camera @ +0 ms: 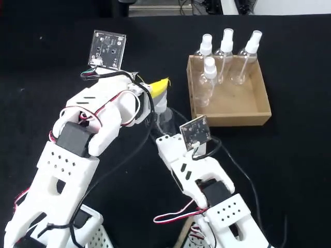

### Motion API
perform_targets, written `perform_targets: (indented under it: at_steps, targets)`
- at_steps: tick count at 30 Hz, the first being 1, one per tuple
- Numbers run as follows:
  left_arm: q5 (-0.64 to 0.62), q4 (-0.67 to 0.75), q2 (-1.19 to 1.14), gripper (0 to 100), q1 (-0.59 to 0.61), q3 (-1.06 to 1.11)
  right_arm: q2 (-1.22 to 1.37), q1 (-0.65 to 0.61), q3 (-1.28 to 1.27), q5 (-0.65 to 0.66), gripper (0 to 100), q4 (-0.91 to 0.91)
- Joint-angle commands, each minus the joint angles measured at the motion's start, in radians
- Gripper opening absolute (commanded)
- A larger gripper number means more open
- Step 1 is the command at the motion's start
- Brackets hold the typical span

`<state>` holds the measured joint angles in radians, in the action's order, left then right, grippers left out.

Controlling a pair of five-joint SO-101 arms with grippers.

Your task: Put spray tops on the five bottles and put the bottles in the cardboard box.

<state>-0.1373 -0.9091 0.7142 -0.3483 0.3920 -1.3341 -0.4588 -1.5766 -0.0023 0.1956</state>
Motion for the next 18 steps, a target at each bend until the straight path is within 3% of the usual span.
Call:
perform_targets:
  at_steps: [1, 12, 15, 18]
  targets:
    - [0.011, -0.1, 0.021, 24, 0.028, -0.139, -0.028, -0.002, 0.01, 0.008, 1.0, -0.035]
    - [0.009, -0.29, 0.02, 24, 0.308, -0.257, -0.028, 0.0, 0.012, 0.008, 1.0, -0.035]
    - [0.011, -0.287, 0.009, 24, 0.371, -0.148, -0.028, 0.046, 0.024, 0.008, 1.0, -0.031]
    - [0.028, -0.184, 0.009, 24, 0.397, 0.059, -0.028, 0.133, 0.045, 0.008, 1.0, -0.029]
